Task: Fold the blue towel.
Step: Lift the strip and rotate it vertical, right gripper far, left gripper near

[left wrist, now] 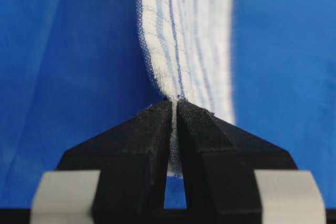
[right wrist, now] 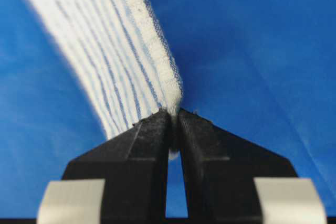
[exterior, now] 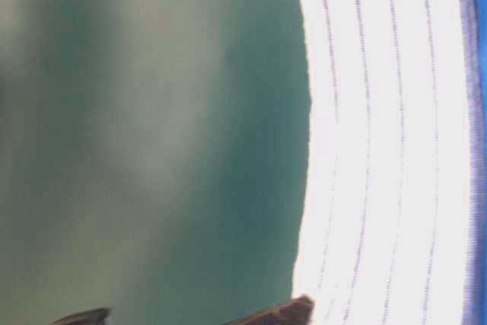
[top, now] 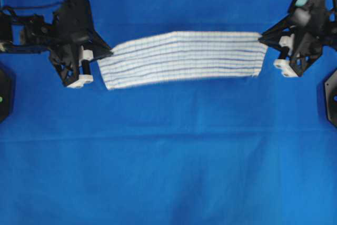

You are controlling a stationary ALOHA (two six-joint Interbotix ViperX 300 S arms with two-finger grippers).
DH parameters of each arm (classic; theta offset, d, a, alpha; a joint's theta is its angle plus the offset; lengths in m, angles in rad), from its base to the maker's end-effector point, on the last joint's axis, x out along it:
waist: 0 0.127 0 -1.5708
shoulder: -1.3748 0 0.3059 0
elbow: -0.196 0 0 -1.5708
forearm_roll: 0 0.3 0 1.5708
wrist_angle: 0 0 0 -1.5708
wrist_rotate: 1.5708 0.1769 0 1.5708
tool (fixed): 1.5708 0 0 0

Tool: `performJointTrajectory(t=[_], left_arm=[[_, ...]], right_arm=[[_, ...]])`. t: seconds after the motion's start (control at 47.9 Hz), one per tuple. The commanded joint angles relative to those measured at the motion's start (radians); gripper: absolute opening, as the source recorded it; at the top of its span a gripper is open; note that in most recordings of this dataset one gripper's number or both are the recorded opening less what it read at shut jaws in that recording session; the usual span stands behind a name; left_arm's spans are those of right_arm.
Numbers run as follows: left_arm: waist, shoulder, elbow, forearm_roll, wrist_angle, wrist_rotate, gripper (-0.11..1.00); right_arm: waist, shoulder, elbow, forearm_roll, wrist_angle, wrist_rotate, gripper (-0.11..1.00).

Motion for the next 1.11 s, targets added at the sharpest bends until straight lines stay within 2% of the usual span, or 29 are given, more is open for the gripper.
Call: performJointTrajectory(t=[0.0, 0.146, 0.334, 0.564, 0.669, 0.815, 1.087], left_arm=[[-0.008, -0.043, -0.005, 0.0, -0.002, -0.003, 0.02], [-0.015, -0.049, -0.003, 0.0, -0.002, -0.008, 0.02], [-0.067, -0.032, -0.014, 0.0, -0.034, -0.009, 0.02], [-0.186, 0.02, -0.048, 0.0, -0.115, -0.011, 0.02], [-0.218, 0.052, -0.067, 0.0, -0.143, -0.011, 0.02], [-0.253, 0.121, -0.106, 0.0, -0.19, -0.011, 0.02], [-0.319, 0.252, -0.221, -0.002, -0.25, -0.011, 0.02]], right_arm=[[0.009, -0.028, -0.011, 0.0, 0.0, 0.005, 0.07], [0.011, -0.032, -0.009, 0.0, -0.005, 0.006, 0.07], [-0.006, 0.015, -0.018, -0.006, -0.057, 0.006, 0.08], [-0.13, 0.123, -0.067, -0.048, -0.146, -0.005, 0.08], [-0.202, 0.196, -0.115, -0.081, -0.195, -0.008, 0.08], [-0.262, 0.319, -0.21, -0.123, -0.233, -0.009, 0.08], [-0.278, 0.5, -0.407, -0.19, -0.233, -0.011, 0.07]])
